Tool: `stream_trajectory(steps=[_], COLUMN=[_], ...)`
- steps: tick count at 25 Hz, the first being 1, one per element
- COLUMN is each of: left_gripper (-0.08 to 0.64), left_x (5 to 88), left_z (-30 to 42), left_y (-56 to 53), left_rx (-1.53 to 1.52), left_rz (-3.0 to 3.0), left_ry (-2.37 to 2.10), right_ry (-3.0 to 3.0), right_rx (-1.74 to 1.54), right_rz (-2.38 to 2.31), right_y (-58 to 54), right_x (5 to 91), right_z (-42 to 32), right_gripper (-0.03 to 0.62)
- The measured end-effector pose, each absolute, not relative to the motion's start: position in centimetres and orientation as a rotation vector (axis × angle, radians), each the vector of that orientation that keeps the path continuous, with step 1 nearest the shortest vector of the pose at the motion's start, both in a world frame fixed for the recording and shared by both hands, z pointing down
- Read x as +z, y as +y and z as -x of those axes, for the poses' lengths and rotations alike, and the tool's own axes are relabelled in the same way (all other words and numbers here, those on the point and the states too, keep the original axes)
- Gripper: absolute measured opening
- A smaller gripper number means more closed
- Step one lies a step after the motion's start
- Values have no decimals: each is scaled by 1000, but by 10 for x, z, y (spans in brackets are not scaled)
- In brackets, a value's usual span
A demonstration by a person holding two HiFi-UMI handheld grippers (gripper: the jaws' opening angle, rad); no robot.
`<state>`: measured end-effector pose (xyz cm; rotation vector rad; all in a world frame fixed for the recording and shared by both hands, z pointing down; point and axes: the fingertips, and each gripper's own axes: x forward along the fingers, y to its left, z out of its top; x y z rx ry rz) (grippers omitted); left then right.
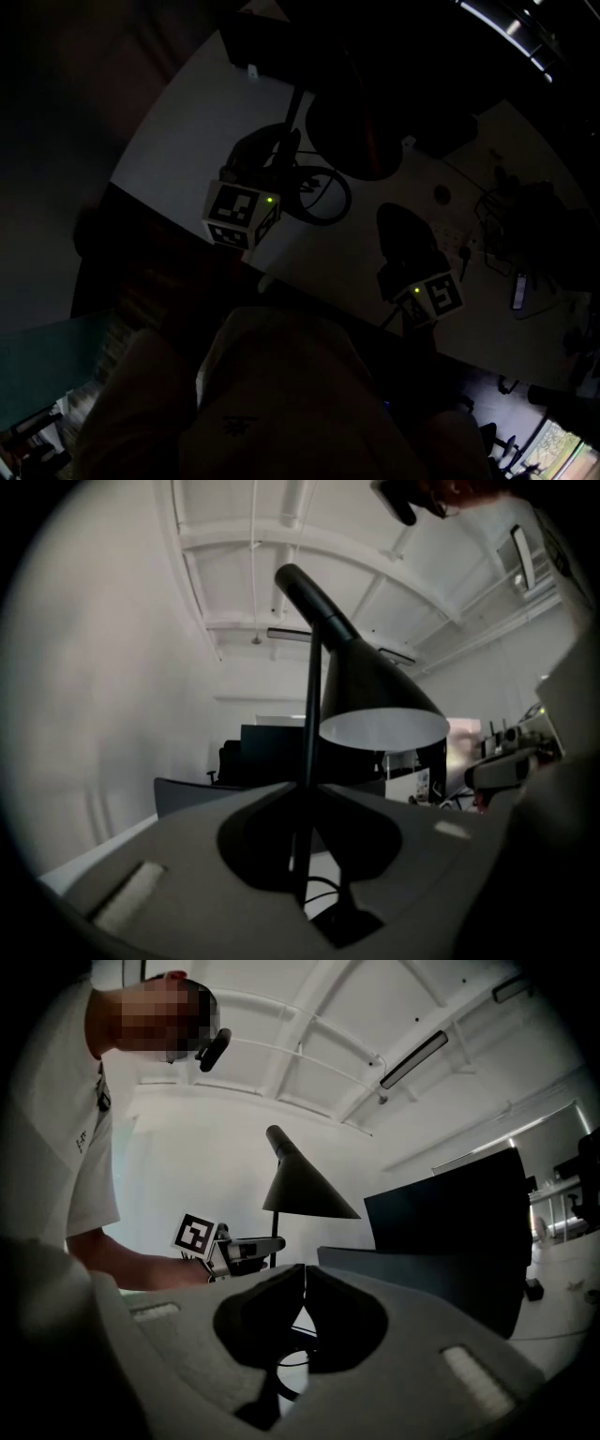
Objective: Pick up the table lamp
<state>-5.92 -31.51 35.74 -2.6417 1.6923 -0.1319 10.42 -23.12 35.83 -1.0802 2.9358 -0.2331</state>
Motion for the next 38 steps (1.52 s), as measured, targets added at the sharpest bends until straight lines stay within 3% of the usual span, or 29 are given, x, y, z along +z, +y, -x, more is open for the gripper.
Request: stream_trajectory(steps=[20,38], left_gripper=[54,55], left_x=[252,266], left_z=[94,113], left_y=[-315,-318], left_rx=[-20,-62], left_rz=[2640,2646], left_ry=[1543,1585], right_ry=[2870,2878], right_rx=[-161,-127], right_rz=[1079,1114], right_y=[-224,-235], right_x=[272,265], right_z=[-77,-79], right_gripper=[3,2])
